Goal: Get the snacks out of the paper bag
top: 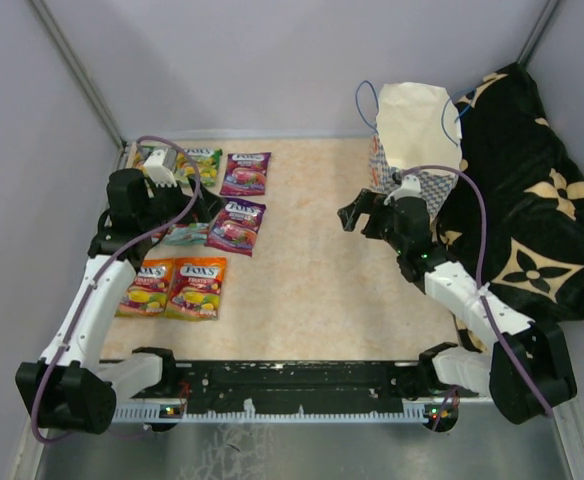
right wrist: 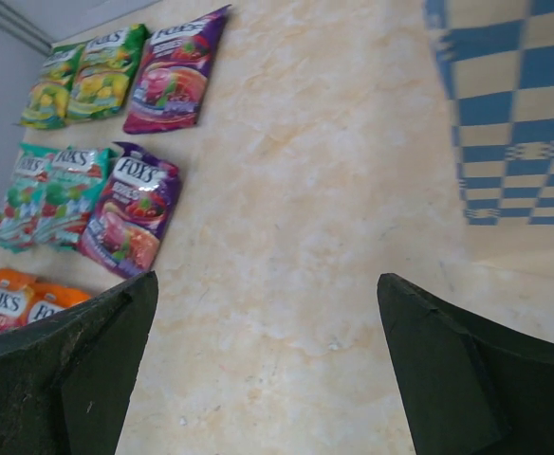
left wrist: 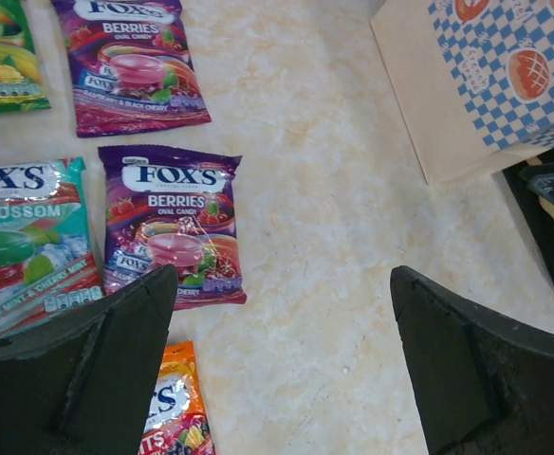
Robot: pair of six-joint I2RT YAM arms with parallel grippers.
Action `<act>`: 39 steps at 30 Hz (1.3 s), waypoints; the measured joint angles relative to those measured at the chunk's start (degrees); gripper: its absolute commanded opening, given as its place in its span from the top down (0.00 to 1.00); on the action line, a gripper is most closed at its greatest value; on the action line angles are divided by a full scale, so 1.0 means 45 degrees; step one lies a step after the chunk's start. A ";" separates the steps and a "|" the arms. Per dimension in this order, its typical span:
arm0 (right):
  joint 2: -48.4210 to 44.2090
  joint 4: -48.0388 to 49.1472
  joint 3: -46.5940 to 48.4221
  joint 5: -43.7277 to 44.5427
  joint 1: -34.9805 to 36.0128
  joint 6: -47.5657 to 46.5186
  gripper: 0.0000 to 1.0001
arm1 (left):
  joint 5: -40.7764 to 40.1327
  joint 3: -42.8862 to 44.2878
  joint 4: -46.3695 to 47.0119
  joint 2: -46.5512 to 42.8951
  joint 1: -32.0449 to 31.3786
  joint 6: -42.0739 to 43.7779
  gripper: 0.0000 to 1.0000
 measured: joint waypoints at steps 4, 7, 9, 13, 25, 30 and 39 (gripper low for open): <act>-0.0078 -0.0593 0.0005 0.0350 -0.0534 -0.0223 0.01 | -0.0612 0.0000 -0.0029 -0.0019 0.0000 0.0335 0.00; -0.0078 -0.0816 0.0005 0.0447 -0.0709 -0.0311 0.01 | -0.0971 -0.0019 -0.0034 -0.0117 0.0000 0.0583 0.00; -0.0078 -0.0840 0.0005 0.0491 -0.0753 -0.0364 0.01 | -0.1141 -0.0019 -0.0029 -0.0170 0.0000 0.0690 0.00; -0.0078 -0.0855 0.0005 0.0627 -0.0763 -0.0495 0.01 | -0.1418 -0.0068 -0.0010 -0.0257 0.0000 0.0899 0.00; -0.0078 -0.1175 0.0005 0.1088 -0.1010 -0.0695 0.01 | -0.1885 -0.0238 0.0015 -0.0355 0.0000 0.1175 0.00; -0.0078 -0.1287 0.0005 0.1103 -0.1137 -0.0690 0.01 | -0.2021 -0.0282 0.0068 -0.0364 0.0000 0.1205 0.00; -0.0073 -0.1209 0.0005 0.1175 -0.1180 -0.0690 0.01 | -0.2118 -0.0350 0.0107 -0.0369 0.0000 0.1209 0.01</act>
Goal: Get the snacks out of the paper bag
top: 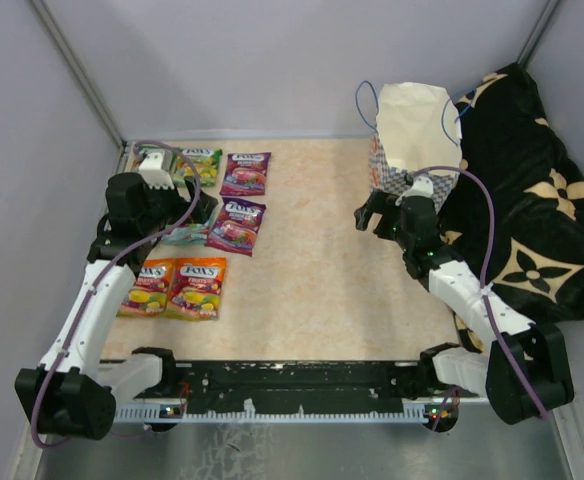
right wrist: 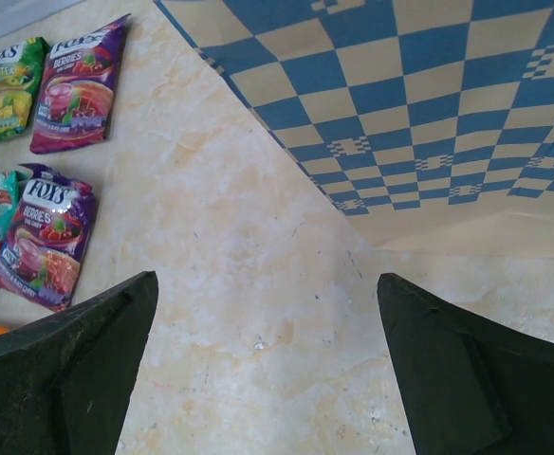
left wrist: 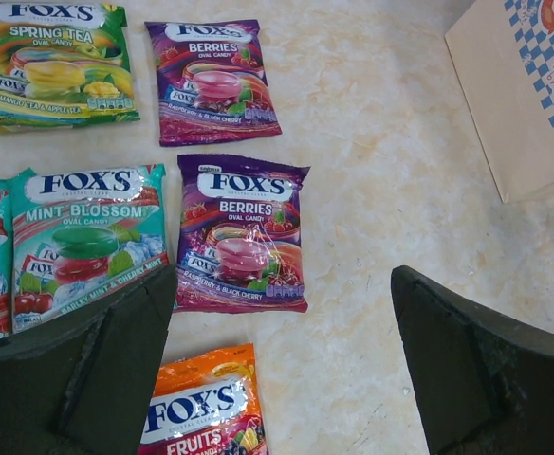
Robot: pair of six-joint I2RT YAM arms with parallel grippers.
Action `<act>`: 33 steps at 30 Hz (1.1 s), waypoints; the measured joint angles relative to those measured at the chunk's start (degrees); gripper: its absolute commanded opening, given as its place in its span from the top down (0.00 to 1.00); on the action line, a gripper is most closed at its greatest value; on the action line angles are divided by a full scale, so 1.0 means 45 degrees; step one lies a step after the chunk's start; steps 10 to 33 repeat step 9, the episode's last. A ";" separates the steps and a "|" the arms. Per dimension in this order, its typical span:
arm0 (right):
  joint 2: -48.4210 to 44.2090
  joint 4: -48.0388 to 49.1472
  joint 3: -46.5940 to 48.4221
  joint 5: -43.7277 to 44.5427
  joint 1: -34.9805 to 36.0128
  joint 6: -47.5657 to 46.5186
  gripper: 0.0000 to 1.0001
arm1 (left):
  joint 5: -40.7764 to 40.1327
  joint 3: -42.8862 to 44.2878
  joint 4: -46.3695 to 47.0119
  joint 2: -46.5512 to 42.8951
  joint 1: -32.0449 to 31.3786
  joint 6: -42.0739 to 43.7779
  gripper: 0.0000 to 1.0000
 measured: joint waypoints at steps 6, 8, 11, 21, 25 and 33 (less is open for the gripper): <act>0.0000 0.0000 0.0000 0.0034 0.0000 0.0000 0.01 | 0.0015 -0.0010 0.0000 -0.0131 0.0000 0.0005 0.00; 0.0000 -0.0005 0.0000 0.0078 0.0000 -0.0005 0.01 | 0.0107 -0.0010 0.0005 -0.0209 0.0000 0.0010 0.00; 0.0000 0.0005 -0.0005 0.0087 0.0000 -0.0019 0.01 | 0.0146 -0.0010 0.0000 -0.0238 0.0000 0.0010 0.00; 0.0000 0.0005 -0.0005 0.0087 0.0000 -0.0019 0.01 | 0.0146 -0.0010 0.0000 -0.0238 0.0000 0.0010 0.00; 0.0000 0.0005 -0.0005 0.0087 0.0000 -0.0019 0.01 | 0.0146 -0.0010 0.0000 -0.0238 0.0000 0.0010 0.00; 0.0000 0.0005 -0.0005 0.0087 0.0000 -0.0019 0.01 | 0.0146 -0.0010 0.0000 -0.0238 0.0000 0.0010 0.00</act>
